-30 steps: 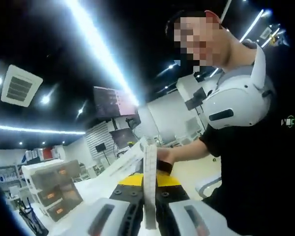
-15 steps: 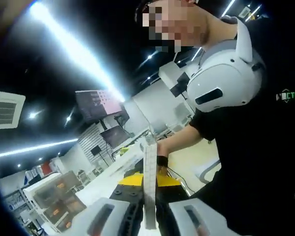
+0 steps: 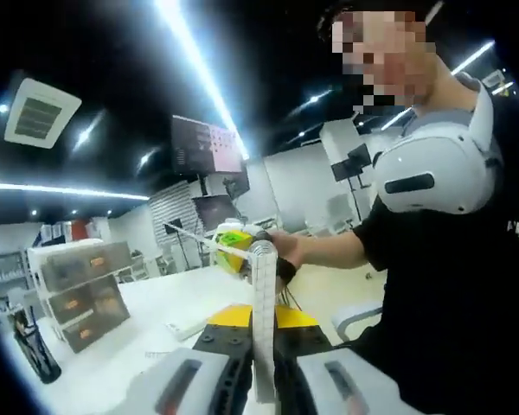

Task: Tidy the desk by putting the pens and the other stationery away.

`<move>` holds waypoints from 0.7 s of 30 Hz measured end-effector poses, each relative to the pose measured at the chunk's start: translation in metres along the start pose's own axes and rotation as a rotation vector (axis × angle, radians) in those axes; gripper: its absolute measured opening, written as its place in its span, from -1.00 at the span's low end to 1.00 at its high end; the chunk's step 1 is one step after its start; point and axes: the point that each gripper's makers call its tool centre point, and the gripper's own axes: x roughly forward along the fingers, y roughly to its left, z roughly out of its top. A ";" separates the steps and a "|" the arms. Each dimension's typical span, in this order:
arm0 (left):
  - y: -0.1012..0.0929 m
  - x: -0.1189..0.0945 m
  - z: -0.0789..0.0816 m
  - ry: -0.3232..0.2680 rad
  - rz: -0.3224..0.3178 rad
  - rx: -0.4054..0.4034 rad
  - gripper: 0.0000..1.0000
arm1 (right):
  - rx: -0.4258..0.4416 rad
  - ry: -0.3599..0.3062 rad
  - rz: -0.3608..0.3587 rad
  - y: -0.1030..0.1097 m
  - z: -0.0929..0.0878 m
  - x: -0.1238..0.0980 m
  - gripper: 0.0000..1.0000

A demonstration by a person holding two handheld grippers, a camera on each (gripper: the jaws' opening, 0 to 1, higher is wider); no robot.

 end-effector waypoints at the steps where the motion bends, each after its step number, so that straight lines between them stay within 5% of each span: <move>1: 0.000 0.000 0.000 -0.004 0.000 -0.011 -0.86 | -0.030 -0.001 -0.005 0.001 0.001 0.000 -1.00; 7: 0.018 -0.001 0.007 -0.080 0.027 -0.294 -0.86 | -0.478 -0.017 -0.050 0.026 0.012 0.009 -1.00; 16: 0.025 0.004 0.014 -0.159 0.039 -0.490 -0.86 | -1.255 0.117 -0.119 0.056 0.005 0.018 -1.00; 21: 0.030 0.002 0.016 -0.198 0.044 -0.588 -0.86 | -1.532 0.220 -0.158 0.056 -0.008 0.021 -1.00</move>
